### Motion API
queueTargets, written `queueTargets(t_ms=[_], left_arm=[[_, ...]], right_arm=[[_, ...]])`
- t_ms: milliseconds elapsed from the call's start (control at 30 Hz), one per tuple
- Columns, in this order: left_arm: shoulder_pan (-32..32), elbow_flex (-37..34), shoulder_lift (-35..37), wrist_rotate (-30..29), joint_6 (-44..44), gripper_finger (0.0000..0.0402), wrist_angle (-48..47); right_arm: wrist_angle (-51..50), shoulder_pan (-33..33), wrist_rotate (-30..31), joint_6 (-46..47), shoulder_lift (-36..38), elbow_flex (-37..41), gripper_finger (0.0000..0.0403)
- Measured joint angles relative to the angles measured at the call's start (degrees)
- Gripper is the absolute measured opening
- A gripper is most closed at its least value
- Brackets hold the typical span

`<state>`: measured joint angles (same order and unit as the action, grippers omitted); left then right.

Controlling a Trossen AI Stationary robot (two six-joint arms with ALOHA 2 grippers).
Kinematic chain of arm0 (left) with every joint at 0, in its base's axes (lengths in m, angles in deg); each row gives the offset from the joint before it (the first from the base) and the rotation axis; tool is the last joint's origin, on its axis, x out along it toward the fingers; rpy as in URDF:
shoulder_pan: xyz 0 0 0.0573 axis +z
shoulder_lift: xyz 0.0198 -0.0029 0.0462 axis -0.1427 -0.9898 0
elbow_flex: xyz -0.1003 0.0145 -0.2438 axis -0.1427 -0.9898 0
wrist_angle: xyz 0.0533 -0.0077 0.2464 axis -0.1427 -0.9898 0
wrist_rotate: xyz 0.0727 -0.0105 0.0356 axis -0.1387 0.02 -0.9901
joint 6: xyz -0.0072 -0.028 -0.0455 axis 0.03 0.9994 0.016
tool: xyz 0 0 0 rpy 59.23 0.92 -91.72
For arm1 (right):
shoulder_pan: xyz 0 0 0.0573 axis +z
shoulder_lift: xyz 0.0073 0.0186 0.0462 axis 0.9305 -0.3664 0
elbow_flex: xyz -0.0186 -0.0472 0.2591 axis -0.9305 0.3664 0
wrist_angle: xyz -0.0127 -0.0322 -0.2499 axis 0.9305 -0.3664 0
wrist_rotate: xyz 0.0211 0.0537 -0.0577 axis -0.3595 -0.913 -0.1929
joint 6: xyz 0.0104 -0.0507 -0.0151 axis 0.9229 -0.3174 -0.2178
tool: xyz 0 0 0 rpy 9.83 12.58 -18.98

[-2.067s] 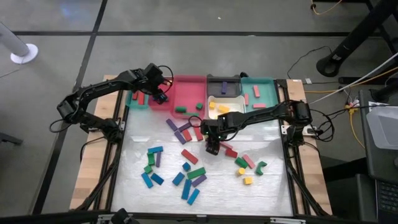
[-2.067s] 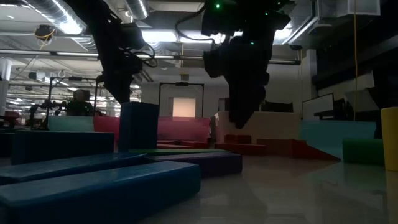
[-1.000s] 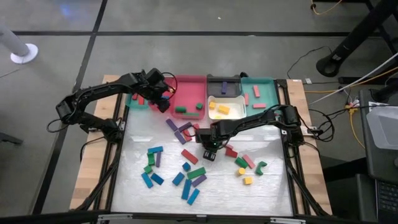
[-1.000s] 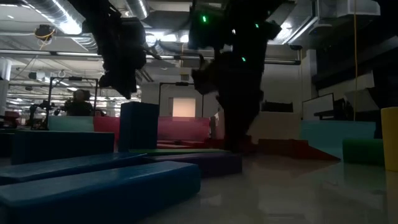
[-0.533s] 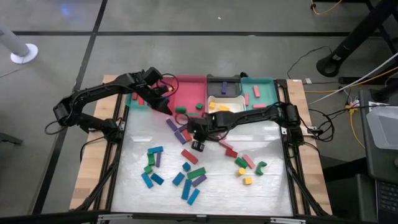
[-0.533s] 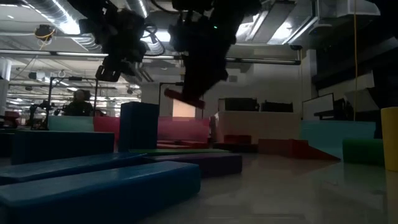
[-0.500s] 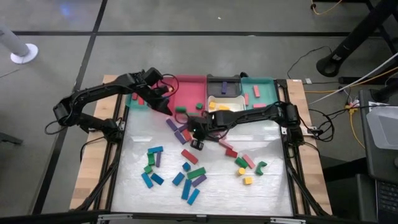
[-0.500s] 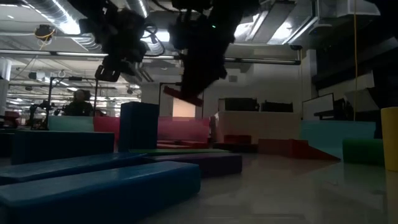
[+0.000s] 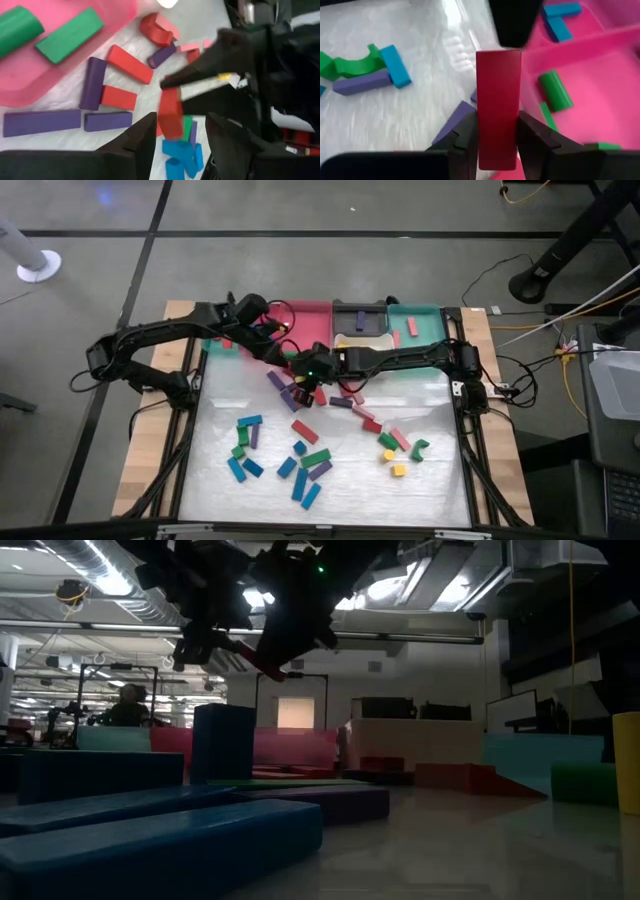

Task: Sort blocks
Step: Put the red block into the left green bin

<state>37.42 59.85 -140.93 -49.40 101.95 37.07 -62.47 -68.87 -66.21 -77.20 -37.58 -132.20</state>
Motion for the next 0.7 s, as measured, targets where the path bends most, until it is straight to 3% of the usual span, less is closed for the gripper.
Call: queueTargets(t_ms=[533, 700], left_arm=[[-2.05, 0.0, 0.0, -0.67, 1.24, 0.0154, -0.4], [-2.71, 0.0, -0.02, -1.14, -0.53, 0.0102, -0.53]], right_arm=[[5.98, -0.04, 0.63, -4.27, 0.0, 0.0, 0.0102], [5.9, 0.02, 2.47, -4.33, 0.02, 0.0, 0.0118]])
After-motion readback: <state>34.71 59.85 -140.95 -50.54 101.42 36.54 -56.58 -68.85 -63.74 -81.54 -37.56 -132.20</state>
